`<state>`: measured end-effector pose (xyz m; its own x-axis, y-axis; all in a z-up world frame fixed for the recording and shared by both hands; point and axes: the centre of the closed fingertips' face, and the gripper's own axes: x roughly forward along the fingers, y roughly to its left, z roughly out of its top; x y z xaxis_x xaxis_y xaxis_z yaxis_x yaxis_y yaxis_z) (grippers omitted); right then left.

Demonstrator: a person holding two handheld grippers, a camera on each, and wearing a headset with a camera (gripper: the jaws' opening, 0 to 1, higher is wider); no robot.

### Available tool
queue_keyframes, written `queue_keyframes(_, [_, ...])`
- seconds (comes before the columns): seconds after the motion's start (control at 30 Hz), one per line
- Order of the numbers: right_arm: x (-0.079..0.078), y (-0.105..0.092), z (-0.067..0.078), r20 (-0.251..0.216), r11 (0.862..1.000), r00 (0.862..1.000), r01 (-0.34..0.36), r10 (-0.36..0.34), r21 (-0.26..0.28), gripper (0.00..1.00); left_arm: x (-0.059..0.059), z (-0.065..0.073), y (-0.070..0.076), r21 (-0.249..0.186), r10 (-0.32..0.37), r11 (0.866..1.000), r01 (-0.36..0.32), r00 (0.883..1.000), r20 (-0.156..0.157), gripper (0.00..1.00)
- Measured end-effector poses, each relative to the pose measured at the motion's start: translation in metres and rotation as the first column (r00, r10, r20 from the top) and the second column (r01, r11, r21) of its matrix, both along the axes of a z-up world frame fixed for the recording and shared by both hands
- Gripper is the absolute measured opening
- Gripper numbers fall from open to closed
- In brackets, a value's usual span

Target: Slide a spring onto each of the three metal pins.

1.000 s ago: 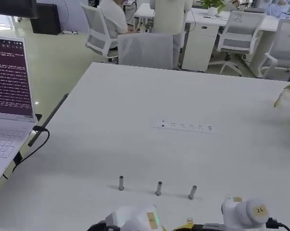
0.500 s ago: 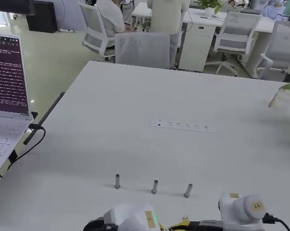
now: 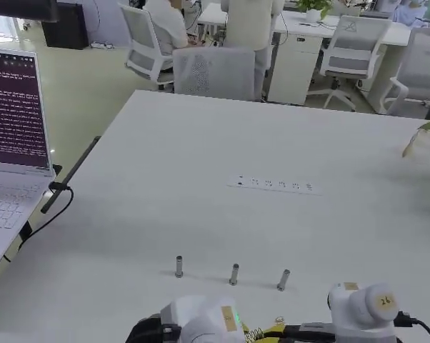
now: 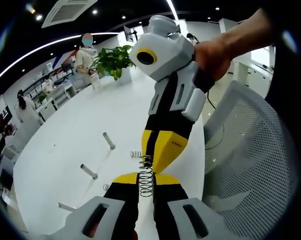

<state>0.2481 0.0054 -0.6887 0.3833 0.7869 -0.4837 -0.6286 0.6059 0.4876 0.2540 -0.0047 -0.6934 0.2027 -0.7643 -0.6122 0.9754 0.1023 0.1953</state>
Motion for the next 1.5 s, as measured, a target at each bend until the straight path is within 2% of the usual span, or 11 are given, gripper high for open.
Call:
queue_keyframes(0.33, [0.002,0.0,0.002,-0.005,1.0,1.0,0.006,-0.006,0.014,0.1,0.001,0.0,-0.001,0.006,-0.013,1.0,0.013,1.0,0.013,0.02])
queue_keyframes(0.63, [0.002,0.0,0.002,-0.009,1.0,1.0,0.004,-0.004,0.013,0.1,-0.003,-0.001,-0.002,0.016,-0.034,0.999,0.033,0.999,0.024,0.02])
queue_keyframes(0.93, [0.003,0.0,0.003,0.005,1.0,1.0,0.006,-0.006,0.008,0.08,-0.002,-0.001,-0.003,0.006,-0.025,1.0,0.025,1.0,0.013,0.02])
queue_keyframes(1.2, [0.005,-0.002,0.005,0.029,1.0,1.0,-0.007,0.008,-0.025,0.08,0.0,0.0,-0.005,-0.017,-0.009,1.0,0.009,1.0,0.001,0.03])
queue_keyframes(1.5, [0.003,-0.004,0.006,0.027,0.999,0.999,-0.017,0.018,-0.027,0.08,0.0,-0.009,-0.003,-0.007,0.007,1.0,-0.008,1.0,-0.026,0.03])
